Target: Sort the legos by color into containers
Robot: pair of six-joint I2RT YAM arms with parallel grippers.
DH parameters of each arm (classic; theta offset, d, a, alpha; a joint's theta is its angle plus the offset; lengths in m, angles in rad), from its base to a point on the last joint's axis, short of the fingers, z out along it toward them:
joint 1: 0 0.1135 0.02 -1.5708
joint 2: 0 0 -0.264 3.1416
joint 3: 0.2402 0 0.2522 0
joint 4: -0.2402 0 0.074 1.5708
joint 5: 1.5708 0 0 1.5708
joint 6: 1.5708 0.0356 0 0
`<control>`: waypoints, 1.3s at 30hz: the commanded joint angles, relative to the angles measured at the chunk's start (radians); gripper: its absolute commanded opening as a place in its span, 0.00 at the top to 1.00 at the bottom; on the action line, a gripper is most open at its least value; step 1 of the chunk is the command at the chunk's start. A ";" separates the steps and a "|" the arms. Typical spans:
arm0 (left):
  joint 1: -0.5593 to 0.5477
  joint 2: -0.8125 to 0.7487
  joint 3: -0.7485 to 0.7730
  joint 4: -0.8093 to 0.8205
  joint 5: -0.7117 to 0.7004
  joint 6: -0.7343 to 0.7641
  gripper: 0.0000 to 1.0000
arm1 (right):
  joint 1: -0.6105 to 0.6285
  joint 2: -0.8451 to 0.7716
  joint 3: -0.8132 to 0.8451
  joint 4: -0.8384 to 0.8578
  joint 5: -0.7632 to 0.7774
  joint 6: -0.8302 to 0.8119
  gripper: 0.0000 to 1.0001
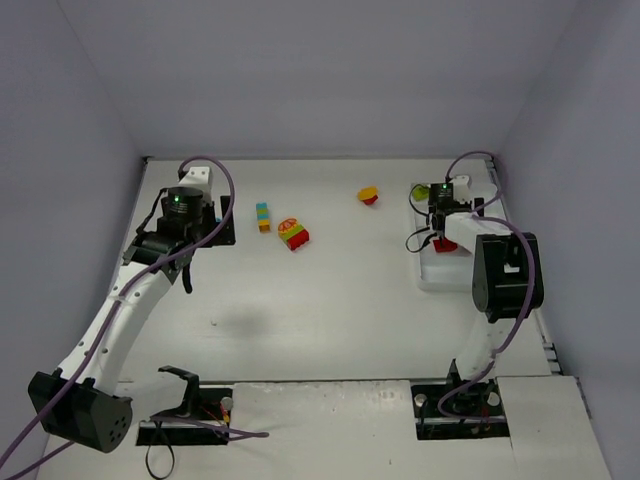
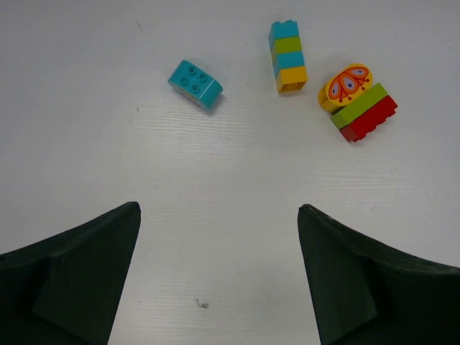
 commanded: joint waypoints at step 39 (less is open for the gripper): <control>0.127 0.884 0.575 -0.155 -0.218 -0.497 0.16 | 0.021 -0.735 -0.250 0.132 -0.902 0.282 0.14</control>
